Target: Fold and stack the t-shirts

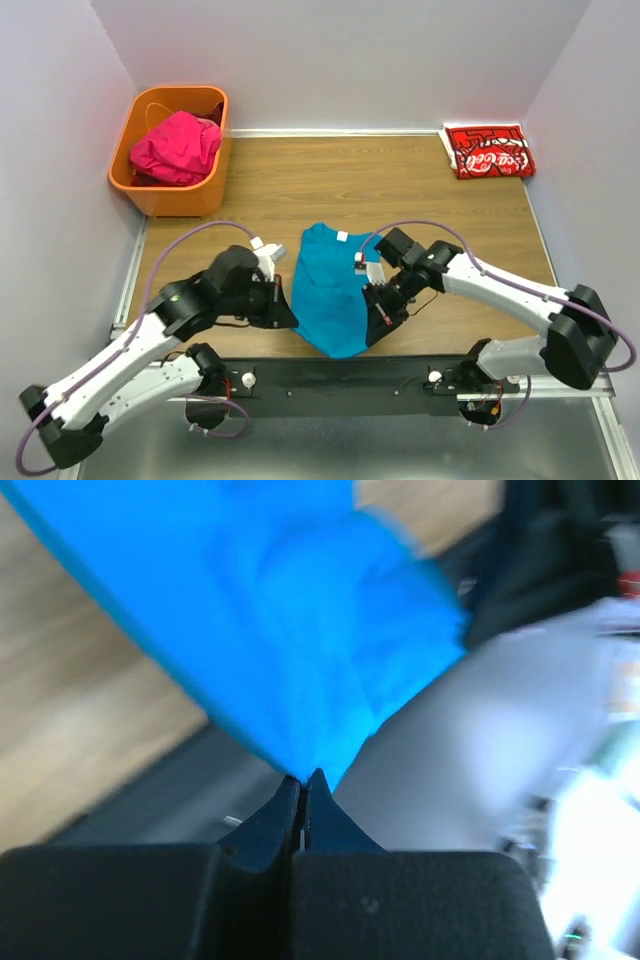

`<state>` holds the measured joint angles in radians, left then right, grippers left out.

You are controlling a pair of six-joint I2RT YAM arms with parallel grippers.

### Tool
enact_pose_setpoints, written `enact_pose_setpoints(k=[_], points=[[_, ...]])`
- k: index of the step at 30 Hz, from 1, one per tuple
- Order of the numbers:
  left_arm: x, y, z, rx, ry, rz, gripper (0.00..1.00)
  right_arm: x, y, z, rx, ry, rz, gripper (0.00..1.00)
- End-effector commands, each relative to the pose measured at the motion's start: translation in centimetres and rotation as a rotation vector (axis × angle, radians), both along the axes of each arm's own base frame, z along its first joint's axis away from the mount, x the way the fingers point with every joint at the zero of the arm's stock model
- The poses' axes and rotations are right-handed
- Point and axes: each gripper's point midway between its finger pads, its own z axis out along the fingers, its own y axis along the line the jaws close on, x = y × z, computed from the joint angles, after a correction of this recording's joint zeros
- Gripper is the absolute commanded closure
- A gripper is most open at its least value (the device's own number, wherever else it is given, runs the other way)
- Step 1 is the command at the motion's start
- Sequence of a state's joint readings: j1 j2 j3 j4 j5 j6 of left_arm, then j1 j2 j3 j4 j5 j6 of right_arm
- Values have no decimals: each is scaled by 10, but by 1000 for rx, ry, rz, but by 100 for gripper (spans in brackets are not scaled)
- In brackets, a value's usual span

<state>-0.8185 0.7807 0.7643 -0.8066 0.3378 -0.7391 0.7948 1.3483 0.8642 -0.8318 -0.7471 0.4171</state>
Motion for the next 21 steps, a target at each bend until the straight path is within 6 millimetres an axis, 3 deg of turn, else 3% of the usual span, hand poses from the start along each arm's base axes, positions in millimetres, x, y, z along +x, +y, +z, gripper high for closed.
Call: enact_pose_setpoints(k=[1,4,6,7,10,11,12,14,15,18,21], points=[[-16,6,39,-80,71,78,100,2,17,52,128,-2,-20,100],[21,5,20,57,-15,97,100,31,21,45,82,-83,-52,100],[48,4,4,136,-15,112,100,61,15,38,50,-123,-118,99],[78,10,11,126,-75,155,100,87,6,34,40,-140,-180,100],[135,17,24,103,-166,239,100,130,-13,33,37,-171,-280,100],[155,28,25,114,-188,293,100,154,-25,32,32,-179,-342,100],[179,30,22,129,-220,305,100,166,-29,30,38,-190,-345,100],[201,34,13,152,-215,317,100,195,-37,24,32,-185,-386,100],[212,35,-1,167,-183,310,100,203,-36,22,41,-192,-370,100],[241,33,-17,155,-207,333,100,232,-30,2,26,-188,-336,100],[263,34,-62,172,-149,324,100,257,-30,-22,-4,-187,-333,100]])
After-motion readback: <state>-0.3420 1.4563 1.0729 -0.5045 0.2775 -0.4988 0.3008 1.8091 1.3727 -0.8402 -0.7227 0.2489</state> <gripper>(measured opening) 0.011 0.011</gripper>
